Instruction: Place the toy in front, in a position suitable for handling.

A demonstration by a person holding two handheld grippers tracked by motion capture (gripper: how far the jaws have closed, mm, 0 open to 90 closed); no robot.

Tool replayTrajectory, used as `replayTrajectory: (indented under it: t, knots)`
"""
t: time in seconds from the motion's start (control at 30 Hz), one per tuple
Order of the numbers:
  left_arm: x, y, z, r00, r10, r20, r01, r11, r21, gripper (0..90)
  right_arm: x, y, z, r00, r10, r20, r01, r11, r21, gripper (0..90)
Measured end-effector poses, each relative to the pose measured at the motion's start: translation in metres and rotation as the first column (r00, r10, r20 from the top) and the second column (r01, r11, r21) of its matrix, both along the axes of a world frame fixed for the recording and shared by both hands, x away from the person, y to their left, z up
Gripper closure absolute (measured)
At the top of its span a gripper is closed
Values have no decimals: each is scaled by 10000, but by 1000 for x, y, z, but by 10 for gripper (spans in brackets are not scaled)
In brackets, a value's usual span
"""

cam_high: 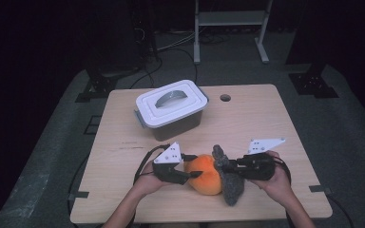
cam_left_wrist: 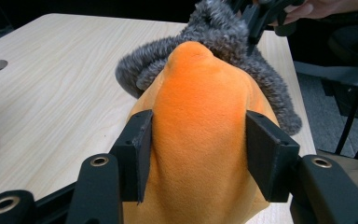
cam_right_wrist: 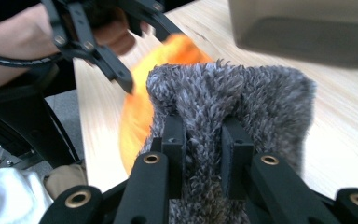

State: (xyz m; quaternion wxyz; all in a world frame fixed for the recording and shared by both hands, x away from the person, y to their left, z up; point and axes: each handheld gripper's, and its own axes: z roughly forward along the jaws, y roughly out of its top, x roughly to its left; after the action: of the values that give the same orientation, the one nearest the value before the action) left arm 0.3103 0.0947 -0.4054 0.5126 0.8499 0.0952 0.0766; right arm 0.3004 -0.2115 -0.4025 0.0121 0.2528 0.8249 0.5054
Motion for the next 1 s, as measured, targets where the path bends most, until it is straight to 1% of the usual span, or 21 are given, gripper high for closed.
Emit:
replayTrajectory:
  t: [0.1,0.13,0.17,0.2,0.23,0.27,0.3,0.33,0.43,0.47,0.53,0.57,0.6,0.63,0.67,0.73,0.77,0.8,0.9,0.93,1.0]
  knots:
    - [0,-1,0,10000,23,-19,-23,10000,-66,460,0,-3,1,9999,-119,-79,119,9999,26,743]
    - [0,-2,0,10000,-1,-14,0,10000,-82,460,0,-3,4,9999,-155,16,155,9999,73,743]
    - [-1,-4,0,10000,-11,62,11,10000,-52,455,-3,-1,12,9997,-54,222,43,9986,525,743]
    - [-2,-5,0,10000,-52,73,53,10000,-53,447,-4,2,16,9995,14,321,-33,9982,598,743]
    - [-2,-5,0,10000,-52,73,53,10000,-53,432,-4,2,16,9995,14,321,-33,9982,598,743]
    - [-2,-6,0,9999,-47,136,46,10000,26,415,-7,9,17,9984,211,529,-219,9996,149,742]
    - [-2,-7,0,9998,-54,174,50,9998,216,397,-7,11,14,9981,278,548,-274,9996,-84,742]
    - [-2,-7,-1,9997,-63,226,56,9995,301,379,-7,12,10,9985,324,443,-319,9994,-131,742]
    - [-1,-6,0,9999,-109,90,107,9997,231,328,-5,9,6,9993,303,222,-293,9987,-406,742]
    - [0,-5,0,9999,-95,37,94,9997,209,291,-5,9,6,9994,301,197,-290,9981,-546,742]
    - [3,-4,-2,9997,-53,-242,56,9999,153,248,-6,7,3,9993,363,129,-355,9975,-614,742]
    - [3,-4,-2,9997,-53,-242,56,9999,153,208,-6,7,3,9993,363,129,-355,9975,-614,742]
    - [7,-3,-5,9986,42,-534,-30,9998,215,190,-5,6,2,9990,452,42,-448,9971,-616,742]
    - [8,-2,-7,9975,89,-708,-82,9999,104,196,-4,5,1,9992,407,6,-406,9972,-625,742]
    - [9,-1,-7,9973,24,-733,-13,9999,147,249,-3,4,0,9994,357,-14,-357,9973,-647,742]
    - [5,-2,-5,9996,51,-268,-43,9996,294,380,-2,2,-3,9994,276,-191,-285,9983,-499,741]
    - [5,-2,-5,9996,51,-268,-43,9996,294,430,-1,0,-3,9994,239,-260,-249,9990,-374,741]
    - [2,-2,-2,9998,179,1,-179,9993,323,465,-1,-1,-2,9995,199,-256,-206,9994,-292,742]
    - [1,-1,4,9993,353,94,-355,9992,199,490,-3,-2,7,10000,19,-16,-19,10000,30,744]
    - [0,-1,6,9988,467,154,-471,9986,245,497,-4,-2,11,10000,16,90,-19,9997,233,745]
    - [-2,-4,9,9988,450,203,-456,9985,310,499,-6,2,16,9997,32,246,-47,9980,630,744]
